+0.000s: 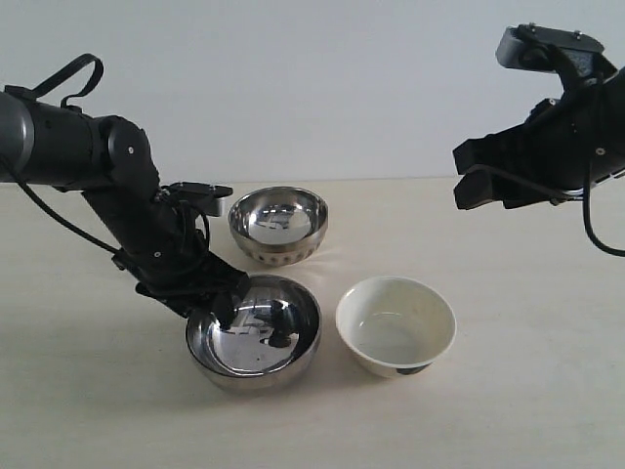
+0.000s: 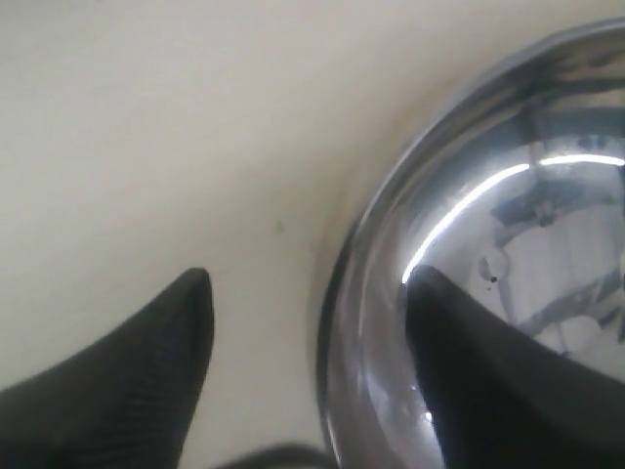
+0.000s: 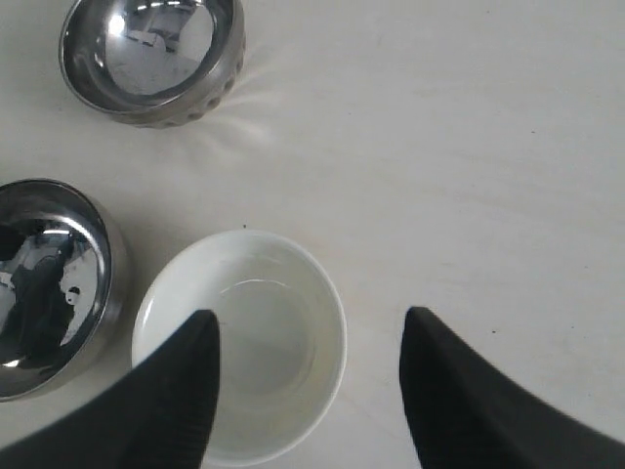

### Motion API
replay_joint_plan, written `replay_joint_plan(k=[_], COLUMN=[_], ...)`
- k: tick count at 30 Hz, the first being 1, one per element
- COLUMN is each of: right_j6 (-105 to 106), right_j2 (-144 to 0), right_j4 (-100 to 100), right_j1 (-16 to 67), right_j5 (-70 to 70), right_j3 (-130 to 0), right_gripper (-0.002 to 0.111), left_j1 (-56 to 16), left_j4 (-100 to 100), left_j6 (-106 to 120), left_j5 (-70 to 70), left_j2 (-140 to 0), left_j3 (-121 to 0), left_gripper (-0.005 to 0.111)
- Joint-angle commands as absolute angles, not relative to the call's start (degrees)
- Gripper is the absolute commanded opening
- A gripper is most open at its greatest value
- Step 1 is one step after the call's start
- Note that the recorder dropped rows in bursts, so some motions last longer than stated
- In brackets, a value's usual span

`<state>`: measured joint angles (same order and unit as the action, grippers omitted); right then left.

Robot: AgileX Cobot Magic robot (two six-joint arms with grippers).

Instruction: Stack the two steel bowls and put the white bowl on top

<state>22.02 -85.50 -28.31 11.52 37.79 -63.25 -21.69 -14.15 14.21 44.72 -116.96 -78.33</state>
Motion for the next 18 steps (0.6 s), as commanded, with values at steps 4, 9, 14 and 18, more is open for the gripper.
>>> replay_joint_plan(k=[4,9,14,18], right_j6=[22.6,22.7,22.3,21.5], right_j2=[-86.5,-90.8,-99.9,-105.4], right_j4=[-29.6,-29.4,-31.7,-31.4], right_j1=[11.4,13.3,14.5,17.2], right_j5=[36.2,30.9,35.0,34.6], right_j3=[-63.6,-65.0,-73.4,-81.5], right_gripper=[0.050,0.050,0.050,0.050], left_j1=[-21.8,-20.9,-19.5,-18.5], left_j4=[-14.1,-13.7,-10.1,-9.1], left_j6=[14.5,12.7,10.1,9.6], left_j5=[45.0,47.1,50.7,51.4], left_j2=[-110.1,-103.0,-96.5,-92.1], left_j3=[-78.7,-78.7,-78.7,-78.7], left_gripper=[0.056,0.056,0.056,0.056])
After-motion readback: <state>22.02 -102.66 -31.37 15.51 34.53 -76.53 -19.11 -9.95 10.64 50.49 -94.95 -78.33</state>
